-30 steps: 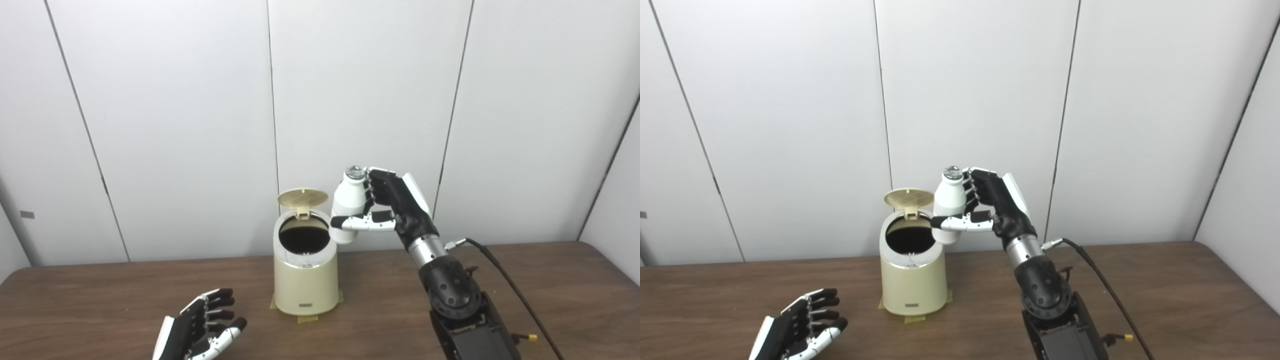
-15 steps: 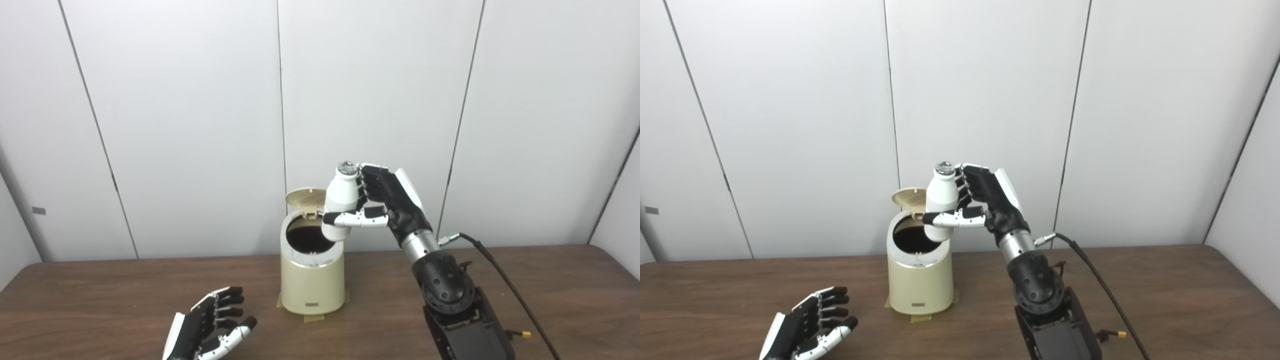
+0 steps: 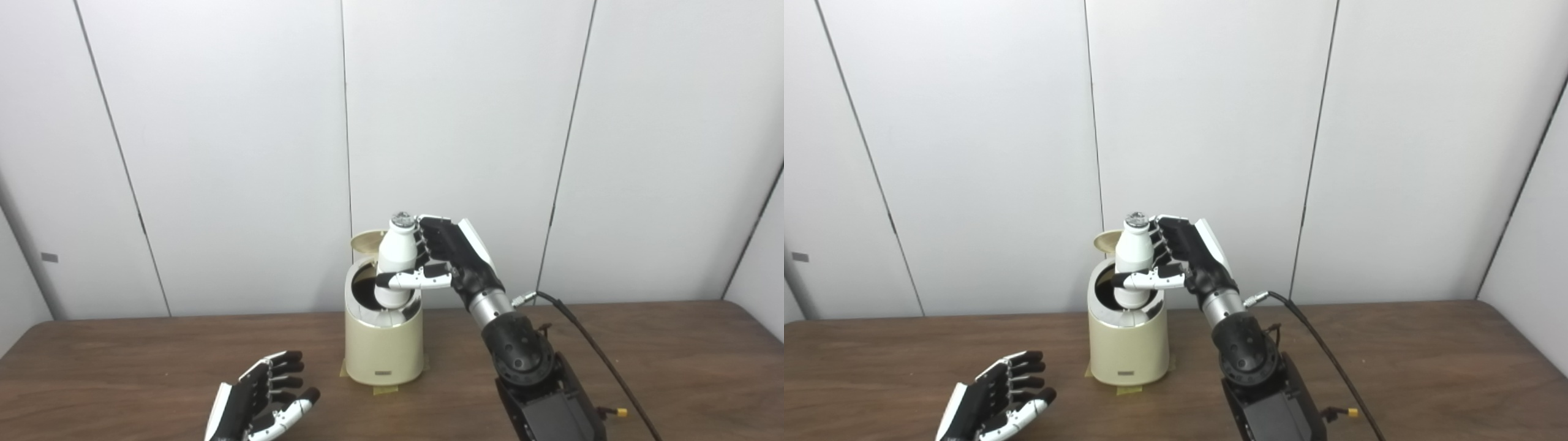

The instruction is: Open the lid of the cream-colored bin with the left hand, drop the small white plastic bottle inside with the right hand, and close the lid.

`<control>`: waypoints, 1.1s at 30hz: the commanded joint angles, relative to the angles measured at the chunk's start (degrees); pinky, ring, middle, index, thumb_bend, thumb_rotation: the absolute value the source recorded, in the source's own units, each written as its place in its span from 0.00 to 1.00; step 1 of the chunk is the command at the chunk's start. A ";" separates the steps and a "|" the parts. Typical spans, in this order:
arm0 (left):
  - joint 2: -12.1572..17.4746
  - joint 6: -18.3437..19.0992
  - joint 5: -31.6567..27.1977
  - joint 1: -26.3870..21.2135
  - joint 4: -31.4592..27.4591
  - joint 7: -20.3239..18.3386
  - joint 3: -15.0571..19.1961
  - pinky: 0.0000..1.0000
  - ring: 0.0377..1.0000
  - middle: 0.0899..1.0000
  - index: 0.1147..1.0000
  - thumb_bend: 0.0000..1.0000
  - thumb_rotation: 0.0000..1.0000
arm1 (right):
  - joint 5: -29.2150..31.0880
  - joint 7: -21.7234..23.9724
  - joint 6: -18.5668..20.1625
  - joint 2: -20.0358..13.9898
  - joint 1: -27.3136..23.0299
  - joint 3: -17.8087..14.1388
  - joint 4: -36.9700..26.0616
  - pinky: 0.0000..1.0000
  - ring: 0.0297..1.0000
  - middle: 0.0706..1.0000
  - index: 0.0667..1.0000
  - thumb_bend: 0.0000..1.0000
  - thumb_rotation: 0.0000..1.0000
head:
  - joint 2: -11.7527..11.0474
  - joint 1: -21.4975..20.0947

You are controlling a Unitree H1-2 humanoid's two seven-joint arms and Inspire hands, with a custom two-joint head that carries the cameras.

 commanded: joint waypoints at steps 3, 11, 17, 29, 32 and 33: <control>-0.11 -2.31 -0.10 -2.48 -1.48 0.55 -0.02 0.60 0.66 0.71 0.72 0.69 0.19 | 0.41 -1.42 -3.38 0.70 -3.82 -0.37 0.41 0.33 0.37 0.45 0.50 0.51 0.00 | 0.19 0.18; -0.24 -2.19 0.10 -2.36 -1.64 0.62 -0.15 0.60 0.66 0.70 0.73 0.68 0.20 | 0.40 -2.87 -5.02 1.42 -4.91 -0.46 4.38 0.32 0.37 0.45 0.50 0.51 0.00 | 0.30 0.21; -0.50 -1.98 0.31 -2.48 -1.61 0.81 -0.23 0.59 0.65 0.70 0.72 0.69 0.20 | 0.64 -4.01 -7.85 1.57 -6.63 -0.53 8.81 0.32 0.36 0.43 0.51 0.51 0.00 | 0.28 0.66; -0.89 -2.03 0.25 -2.14 -2.07 0.81 -0.33 0.59 0.65 0.70 0.72 0.70 0.22 | 0.66 -6.46 -9.70 2.55 -10.17 -0.84 14.61 0.30 0.36 0.43 0.51 0.51 0.00 | 0.45 1.18; -0.90 -2.30 0.23 -2.01 -2.04 0.72 -0.41 0.59 0.66 0.70 0.72 0.69 0.21 | 0.55 -7.03 -10.04 2.70 -11.21 -0.67 15.88 0.31 0.36 0.43 0.51 0.51 0.00 | 0.48 1.18; -0.93 -2.41 0.14 -2.00 -1.98 0.69 -0.40 0.59 0.66 0.70 0.72 0.69 0.20 | 0.56 -7.14 -10.79 2.67 -11.41 -0.55 16.39 0.31 0.36 0.43 0.51 0.51 0.00 | 0.48 1.18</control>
